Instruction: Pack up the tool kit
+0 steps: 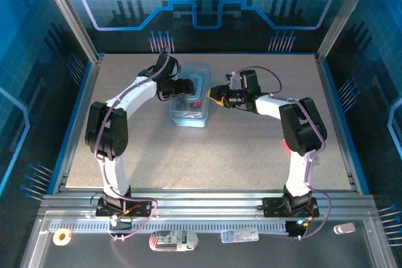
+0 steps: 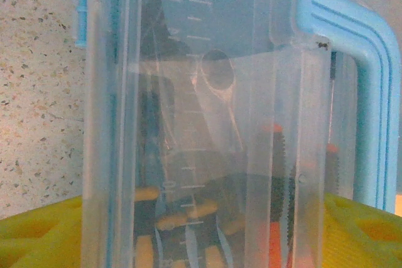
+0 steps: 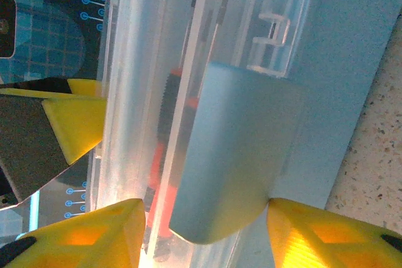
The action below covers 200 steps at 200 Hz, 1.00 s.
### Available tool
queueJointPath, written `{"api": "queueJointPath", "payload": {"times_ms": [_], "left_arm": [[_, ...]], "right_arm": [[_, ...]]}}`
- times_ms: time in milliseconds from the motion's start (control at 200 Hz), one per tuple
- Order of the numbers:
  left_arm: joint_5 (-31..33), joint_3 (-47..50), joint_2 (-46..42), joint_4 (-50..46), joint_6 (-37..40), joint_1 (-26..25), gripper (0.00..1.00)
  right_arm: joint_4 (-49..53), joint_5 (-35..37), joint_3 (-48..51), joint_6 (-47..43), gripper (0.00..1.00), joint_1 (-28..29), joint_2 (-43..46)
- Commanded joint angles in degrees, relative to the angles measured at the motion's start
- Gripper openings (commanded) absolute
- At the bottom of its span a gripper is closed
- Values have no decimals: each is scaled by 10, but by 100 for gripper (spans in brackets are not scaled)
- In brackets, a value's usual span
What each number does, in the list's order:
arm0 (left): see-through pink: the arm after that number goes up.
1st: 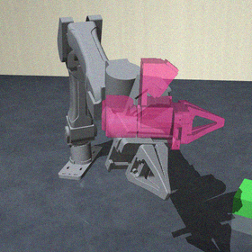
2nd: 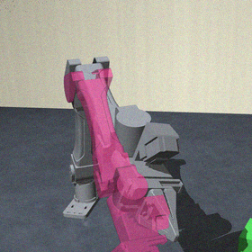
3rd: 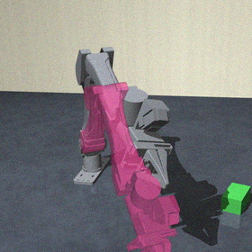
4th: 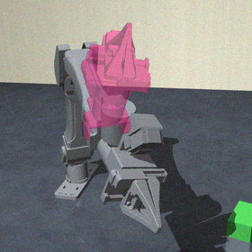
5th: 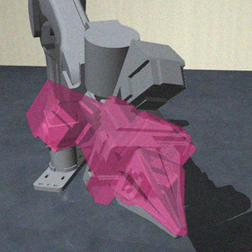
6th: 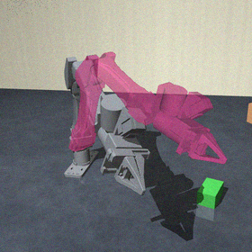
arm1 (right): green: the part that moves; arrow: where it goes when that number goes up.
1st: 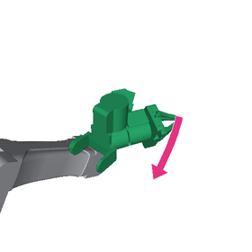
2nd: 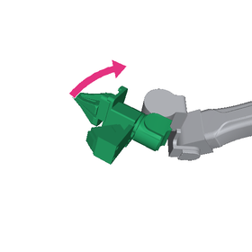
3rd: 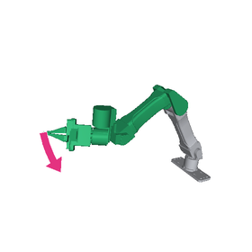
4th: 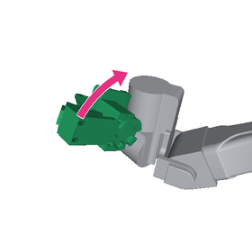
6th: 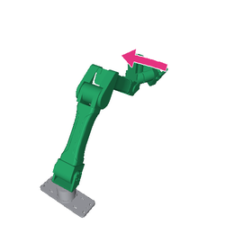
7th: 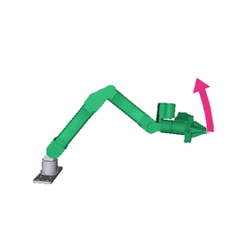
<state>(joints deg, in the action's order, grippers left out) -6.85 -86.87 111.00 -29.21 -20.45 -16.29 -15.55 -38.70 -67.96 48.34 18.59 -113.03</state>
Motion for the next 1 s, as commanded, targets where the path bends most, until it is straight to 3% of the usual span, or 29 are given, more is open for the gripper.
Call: {"api": "queueJointPath", "payload": {"times_ms": [0, 635, 996], "left_arm": [[-14, 51, 96, -66, -6, -4, 58], [-15, 48, 97, -69, -4, -7, 59], [-15, 48, 101, -69, -3, -8, 58]], "right_arm": [[9, 8, -14, -13, 55, 2, 20], [-7, -4, -37, -5, 54, 2, 13], [-74, -7, -26, 61, 48, -10, -38]]}}
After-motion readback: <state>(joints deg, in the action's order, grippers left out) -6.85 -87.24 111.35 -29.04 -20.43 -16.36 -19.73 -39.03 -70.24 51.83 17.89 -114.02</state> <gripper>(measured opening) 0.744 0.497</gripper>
